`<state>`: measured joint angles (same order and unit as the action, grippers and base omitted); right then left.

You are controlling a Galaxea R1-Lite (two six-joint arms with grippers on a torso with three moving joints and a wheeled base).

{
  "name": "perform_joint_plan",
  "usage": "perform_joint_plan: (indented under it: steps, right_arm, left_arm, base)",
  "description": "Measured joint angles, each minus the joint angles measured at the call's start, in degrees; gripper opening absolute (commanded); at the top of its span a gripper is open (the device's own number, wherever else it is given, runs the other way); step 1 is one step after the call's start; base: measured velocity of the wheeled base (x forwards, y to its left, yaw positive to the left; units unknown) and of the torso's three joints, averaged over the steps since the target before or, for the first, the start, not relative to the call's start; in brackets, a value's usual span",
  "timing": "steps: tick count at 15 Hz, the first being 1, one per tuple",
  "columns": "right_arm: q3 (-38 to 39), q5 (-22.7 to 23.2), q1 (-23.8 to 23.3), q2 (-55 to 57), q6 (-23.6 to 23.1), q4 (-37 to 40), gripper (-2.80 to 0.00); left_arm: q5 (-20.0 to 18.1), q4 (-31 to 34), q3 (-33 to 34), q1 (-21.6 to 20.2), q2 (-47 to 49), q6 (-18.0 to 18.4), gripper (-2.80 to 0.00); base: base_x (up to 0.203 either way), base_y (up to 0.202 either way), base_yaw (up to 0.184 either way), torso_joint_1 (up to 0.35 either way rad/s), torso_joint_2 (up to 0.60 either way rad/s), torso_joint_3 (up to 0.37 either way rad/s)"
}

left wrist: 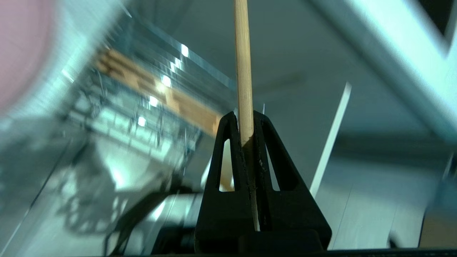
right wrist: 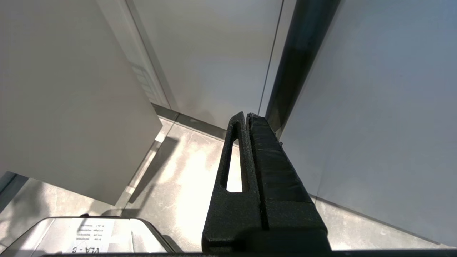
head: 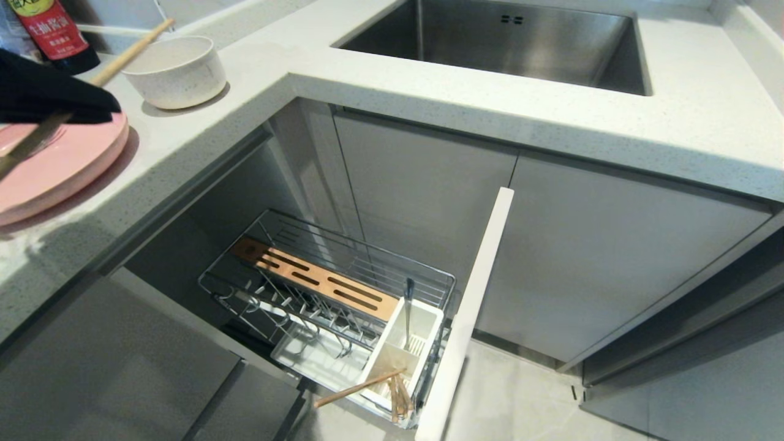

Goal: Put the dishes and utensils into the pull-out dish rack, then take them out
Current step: Pick up the chopsticks and place it in the cupboard

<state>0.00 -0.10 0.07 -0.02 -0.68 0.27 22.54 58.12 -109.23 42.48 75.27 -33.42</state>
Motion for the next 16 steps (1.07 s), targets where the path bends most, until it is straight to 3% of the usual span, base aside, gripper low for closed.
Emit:
perform_joint_plan:
  steps: [3, 7, 16]
  right_arm:
    - [0.0, 0.0, 0.0, 0.0, 0.0, 0.0, -2.80]
    - [0.0, 0.0, 0.0, 0.0, 0.0, 0.0, -2.80]
    - [0.0, 0.0, 0.0, 0.0, 0.0, 0.0, -2.80]
  left_arm:
    - [-0.1, 9.8, 0.6, 6.1, 2.9, 0.0, -2.80]
    - [-0.8, 16.5, 2.8, 8.6, 7.6, 0.4, -2.80]
    - [-0.9, 13.2, 15.9, 14.1, 12.7, 7.6, -2.80]
  base:
    - [0.000, 0.000, 0.000, 0.000, 0.00, 0.000]
    - [0.000, 0.000, 0.000, 0.000, 0.00, 0.000]
    - [0.000, 0.000, 0.000, 0.000, 0.00, 0.000]
